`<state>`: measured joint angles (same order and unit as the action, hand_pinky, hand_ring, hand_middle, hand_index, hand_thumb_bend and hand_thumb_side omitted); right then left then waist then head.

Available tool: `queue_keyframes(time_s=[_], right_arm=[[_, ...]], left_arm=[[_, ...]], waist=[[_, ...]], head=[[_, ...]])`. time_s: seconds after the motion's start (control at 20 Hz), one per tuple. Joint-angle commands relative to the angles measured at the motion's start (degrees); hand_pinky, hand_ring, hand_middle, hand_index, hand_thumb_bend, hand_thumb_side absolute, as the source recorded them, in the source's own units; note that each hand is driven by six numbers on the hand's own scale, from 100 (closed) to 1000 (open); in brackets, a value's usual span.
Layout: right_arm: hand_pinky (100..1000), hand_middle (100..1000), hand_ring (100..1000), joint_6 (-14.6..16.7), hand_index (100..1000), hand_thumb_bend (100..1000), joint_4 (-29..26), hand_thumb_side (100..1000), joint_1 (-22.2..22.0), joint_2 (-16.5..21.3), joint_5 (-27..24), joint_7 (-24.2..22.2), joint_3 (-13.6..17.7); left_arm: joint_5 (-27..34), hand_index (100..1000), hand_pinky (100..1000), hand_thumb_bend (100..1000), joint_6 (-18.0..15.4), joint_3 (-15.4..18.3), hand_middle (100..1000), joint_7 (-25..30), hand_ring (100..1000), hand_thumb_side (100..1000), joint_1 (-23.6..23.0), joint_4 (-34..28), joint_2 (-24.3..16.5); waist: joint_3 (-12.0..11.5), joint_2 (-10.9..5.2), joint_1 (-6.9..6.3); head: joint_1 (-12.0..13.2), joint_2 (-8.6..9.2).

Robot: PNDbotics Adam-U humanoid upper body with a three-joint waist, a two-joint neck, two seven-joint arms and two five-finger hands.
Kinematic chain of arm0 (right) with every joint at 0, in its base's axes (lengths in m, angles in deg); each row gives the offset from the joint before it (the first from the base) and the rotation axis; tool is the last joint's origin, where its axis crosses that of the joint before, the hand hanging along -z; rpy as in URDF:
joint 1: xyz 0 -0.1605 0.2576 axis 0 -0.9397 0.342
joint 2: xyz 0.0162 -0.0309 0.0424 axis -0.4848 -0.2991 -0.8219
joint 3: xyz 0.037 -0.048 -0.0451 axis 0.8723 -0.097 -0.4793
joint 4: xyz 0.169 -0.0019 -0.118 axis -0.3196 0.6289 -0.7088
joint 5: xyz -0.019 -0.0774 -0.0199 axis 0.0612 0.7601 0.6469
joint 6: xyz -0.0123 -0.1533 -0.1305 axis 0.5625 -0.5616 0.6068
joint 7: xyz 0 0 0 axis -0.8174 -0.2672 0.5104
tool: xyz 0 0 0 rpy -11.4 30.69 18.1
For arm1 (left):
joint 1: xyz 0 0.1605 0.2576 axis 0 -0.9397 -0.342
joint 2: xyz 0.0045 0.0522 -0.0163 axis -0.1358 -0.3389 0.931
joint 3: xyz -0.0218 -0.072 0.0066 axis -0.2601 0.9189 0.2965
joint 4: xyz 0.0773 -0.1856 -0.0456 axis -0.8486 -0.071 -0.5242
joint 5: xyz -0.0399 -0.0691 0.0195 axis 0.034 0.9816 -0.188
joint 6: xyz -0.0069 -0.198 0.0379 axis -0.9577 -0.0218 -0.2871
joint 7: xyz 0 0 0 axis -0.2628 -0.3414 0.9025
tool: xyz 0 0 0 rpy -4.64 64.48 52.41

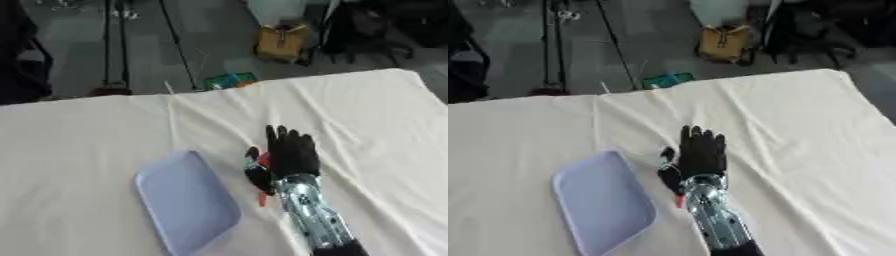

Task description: Pick up objects on the table and place them in the box.

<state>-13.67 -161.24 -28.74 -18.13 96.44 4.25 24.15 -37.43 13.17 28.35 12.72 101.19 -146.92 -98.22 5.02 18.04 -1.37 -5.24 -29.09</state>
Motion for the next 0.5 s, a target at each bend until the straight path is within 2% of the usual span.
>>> queue_keyframes(time_s=[0.05, 0.1, 0.3, 0.35, 0.4, 0.5], right_arm=[[700, 803, 754, -0.9, 1000, 102, -0.2, 1000, 0.7, -0.5, -0.5, 1.0, 0.6], [699, 803, 753, -1.1, 1000, 131, 0.0, 1000, 0.8, -0.6, -0.6, 1.4, 0.7], [699, 803, 753, -1.5, 1000, 131, 0.6, 1000, 0.9, -0.7, -1.0, 2.2, 0.9], [695, 795, 743, -1.6, 1000, 176, 0.7, 1000, 1.0, -0.7, -1.1, 2.4, 0.9], [695, 796, 743, -1.8, 1000, 131, 0.8, 1000, 1.2, -1.0, -1.5, 2.6, 1.1], [695, 795, 742, -2.5, 1000, 137, 1.7, 1000, 1.6, -1.4, -2.4, 3.2, 1.4]], left_arm=[[0.0, 767, 710, 100, 0.2, -0.2, 843, 0.0, 803, 910, 0.3, -0.8, -0.5], [0.0, 767, 710, 100, 0.2, -0.2, 843, 0.1, 803, 912, 0.3, -0.8, -0.5], [0.0, 767, 710, 100, 0.2, -0.2, 843, 0.1, 803, 912, 0.3, -0.8, -0.5], [0.0, 767, 710, 100, 0.2, -0.2, 843, 0.1, 803, 912, 0.3, -0.8, -0.5], [0.0, 767, 710, 100, 0.2, -0.2, 843, 0.1, 803, 910, 0.3, -0.8, -0.4], [-0.2, 767, 710, 100, 0.2, -0.3, 844, 0.3, 803, 909, 0.4, -0.8, -0.4]], waist=[[-0.1, -0.92, -0.17], [-0.1, -0.91, -0.18], [-0.1, -0.90, -0.19], [-0.1, -0.90, -0.20], [-0.1, -0.91, -0.28], [-0.2, -0.92, -0.39]], head=[[-0.1, 0.76], [-0.1, 0.77], [-0.1, 0.79], [-0.1, 0.80], [-0.2, 0.84], [-0.3, 0.90]])
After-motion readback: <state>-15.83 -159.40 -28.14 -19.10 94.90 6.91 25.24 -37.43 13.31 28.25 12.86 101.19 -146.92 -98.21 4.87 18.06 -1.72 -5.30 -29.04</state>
